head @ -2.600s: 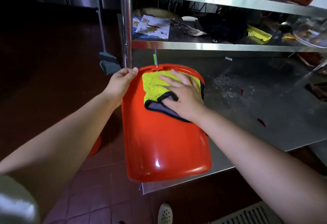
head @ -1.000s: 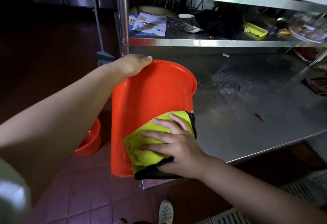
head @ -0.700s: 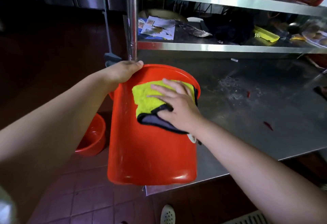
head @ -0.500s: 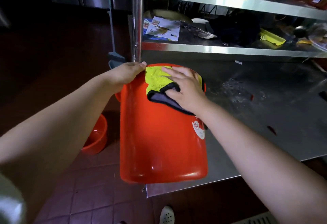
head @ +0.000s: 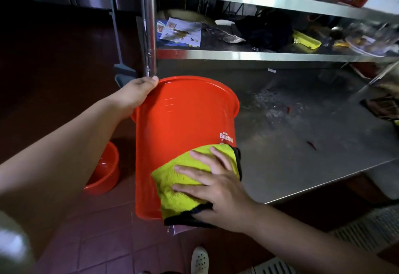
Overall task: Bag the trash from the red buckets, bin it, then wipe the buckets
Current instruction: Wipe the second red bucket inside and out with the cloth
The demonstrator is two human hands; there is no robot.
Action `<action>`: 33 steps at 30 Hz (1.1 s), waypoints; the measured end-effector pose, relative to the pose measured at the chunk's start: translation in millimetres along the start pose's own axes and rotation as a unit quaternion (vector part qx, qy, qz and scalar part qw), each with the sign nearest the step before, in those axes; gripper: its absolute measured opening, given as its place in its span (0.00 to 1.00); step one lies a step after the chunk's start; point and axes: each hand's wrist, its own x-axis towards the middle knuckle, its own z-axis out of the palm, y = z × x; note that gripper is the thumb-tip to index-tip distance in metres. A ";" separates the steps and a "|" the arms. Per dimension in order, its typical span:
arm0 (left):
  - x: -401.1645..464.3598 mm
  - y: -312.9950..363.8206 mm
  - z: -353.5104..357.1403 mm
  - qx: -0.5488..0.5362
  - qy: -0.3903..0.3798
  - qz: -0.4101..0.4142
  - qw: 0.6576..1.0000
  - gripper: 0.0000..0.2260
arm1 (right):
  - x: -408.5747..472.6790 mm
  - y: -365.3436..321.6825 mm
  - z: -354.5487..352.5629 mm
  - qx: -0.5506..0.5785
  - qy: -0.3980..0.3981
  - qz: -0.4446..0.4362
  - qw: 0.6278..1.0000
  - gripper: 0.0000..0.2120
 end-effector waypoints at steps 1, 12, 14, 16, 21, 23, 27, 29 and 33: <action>-1.5 -0.1 -0.6 -0.001 0.002 -0.005 1.000 0.14 | 0.4 1.1 -1.1 0.004 0.001 -0.005 1.000 0.26; -3.5 -8.5 0.5 0.010 0.003 0.012 1.000 0.18 | 97.3 88.8 -21.8 0.028 0.063 0.131 0.989 0.21; -3.4 -11.4 1.8 0.013 0.007 0.007 1.000 0.15 | 112.5 108.7 -26.1 0.068 0.085 0.185 0.977 0.22; -5.8 -12.0 2.9 0.015 0.020 0.000 1.000 0.10 | 120.0 120.9 -28.3 0.101 0.103 0.221 0.964 0.23; -2.8 10.8 19.0 0.039 0.068 0.031 0.996 0.05 | 93.4 110.5 -26.6 0.085 0.068 0.202 0.973 0.22; 1.7 31.0 35.0 0.150 0.063 0.060 0.985 0.05 | 73.3 94.6 -28.0 0.072 0.058 0.173 0.981 0.22; 5.0 62.5 61.1 0.293 0.058 0.056 0.953 0.22 | 27.0 60.3 -24.1 0.017 0.039 0.086 0.995 0.23; 5.7 64.2 65.2 0.307 0.071 0.052 0.948 0.23 | 3.6 46.3 -19.5 0.011 0.027 0.062 0.998 0.24; 6.8 58.9 63.4 0.301 0.052 0.048 0.951 0.23 | -20.3 34.1 -12.1 0.000 0.016 0.005 1.000 0.26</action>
